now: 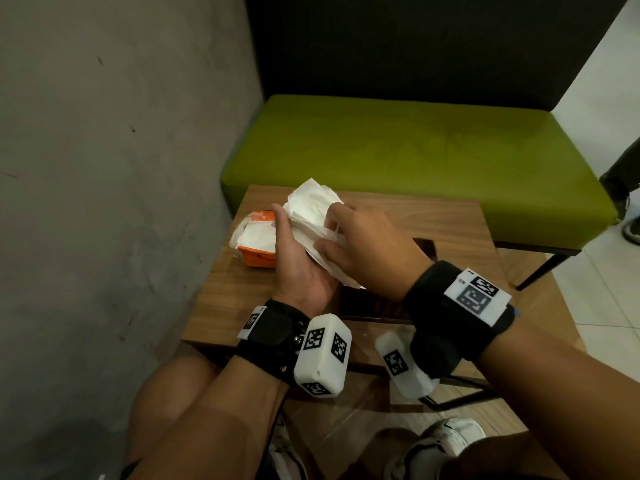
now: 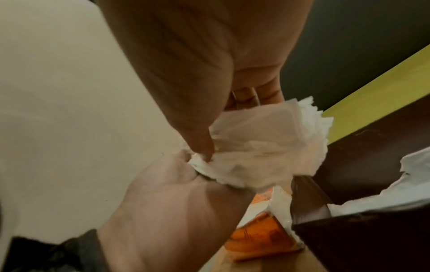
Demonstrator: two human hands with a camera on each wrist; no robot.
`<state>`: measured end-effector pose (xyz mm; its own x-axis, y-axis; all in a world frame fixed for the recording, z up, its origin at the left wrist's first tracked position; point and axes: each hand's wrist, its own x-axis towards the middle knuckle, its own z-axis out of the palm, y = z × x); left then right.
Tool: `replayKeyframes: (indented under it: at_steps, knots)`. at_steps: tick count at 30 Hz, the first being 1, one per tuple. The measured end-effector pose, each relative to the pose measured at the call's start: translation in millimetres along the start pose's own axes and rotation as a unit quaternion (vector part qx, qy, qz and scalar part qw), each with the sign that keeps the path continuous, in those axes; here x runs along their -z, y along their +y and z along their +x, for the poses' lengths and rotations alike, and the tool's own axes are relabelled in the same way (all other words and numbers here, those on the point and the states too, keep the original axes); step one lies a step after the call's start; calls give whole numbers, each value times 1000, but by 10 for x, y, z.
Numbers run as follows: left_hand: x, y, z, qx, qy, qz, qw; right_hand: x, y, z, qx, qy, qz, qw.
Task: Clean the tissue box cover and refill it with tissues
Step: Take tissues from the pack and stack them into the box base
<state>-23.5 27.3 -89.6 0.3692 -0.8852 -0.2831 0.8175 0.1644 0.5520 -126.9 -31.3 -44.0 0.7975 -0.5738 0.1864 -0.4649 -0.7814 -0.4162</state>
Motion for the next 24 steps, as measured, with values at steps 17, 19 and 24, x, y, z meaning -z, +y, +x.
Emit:
replayKeyframes:
  at_steps: [17, 19, 24]
  knots:
    - [14, 12, -77, 23, -57, 23, 998, 73, 238, 202, -118, 46, 85, 988]
    - [24, 26, -75, 25, -46, 32, 998, 75, 265, 198, -117, 36, 84, 989]
    - [95, 31, -15, 38, -21, 60, 997, 89, 327, 211, -140, 60, 95, 984]
